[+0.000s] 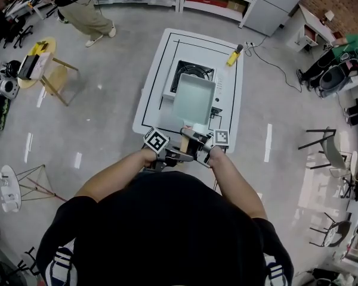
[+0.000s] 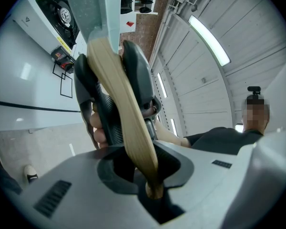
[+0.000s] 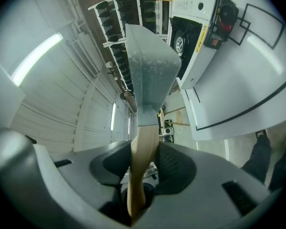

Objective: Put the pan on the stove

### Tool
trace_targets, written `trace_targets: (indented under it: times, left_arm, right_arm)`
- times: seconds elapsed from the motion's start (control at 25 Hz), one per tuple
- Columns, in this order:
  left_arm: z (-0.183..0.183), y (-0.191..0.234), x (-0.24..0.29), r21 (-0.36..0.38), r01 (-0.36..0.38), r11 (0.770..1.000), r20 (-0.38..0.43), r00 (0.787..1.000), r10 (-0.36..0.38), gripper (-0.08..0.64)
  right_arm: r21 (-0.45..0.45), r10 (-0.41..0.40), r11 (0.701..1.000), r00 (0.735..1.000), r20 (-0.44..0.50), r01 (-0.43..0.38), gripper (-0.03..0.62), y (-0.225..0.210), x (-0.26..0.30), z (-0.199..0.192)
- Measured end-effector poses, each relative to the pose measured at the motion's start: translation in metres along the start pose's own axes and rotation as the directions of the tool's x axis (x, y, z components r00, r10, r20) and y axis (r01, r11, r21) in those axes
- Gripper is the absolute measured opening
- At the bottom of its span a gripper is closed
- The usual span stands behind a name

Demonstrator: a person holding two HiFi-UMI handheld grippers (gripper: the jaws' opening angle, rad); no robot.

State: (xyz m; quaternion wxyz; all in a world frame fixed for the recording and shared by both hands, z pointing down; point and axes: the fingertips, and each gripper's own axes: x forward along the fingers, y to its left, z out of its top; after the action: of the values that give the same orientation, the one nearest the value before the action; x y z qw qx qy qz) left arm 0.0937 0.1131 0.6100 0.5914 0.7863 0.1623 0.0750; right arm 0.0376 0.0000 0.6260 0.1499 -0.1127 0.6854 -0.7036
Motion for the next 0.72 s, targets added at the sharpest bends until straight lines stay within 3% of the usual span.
trace_targets:
  times: [0.36,0.72]
  left_arm:
    - [0.020,0.008,-0.021,-0.047,0.026,0.999,-0.022,0.999,-0.027,0.080]
    - [0.048,0.017,-0.039,-0.023,0.035,0.999,-0.069,0.997,-0.037,0.078]
  right_arm:
    - [0.011,0.002,1.000,0.999,0.034,-0.002,0.140,-0.005,0.019,0.025]
    - [-0.009,-0.009,1.000,0.998,0.066,0.010,0.140,-0.006,0.032,0.057]
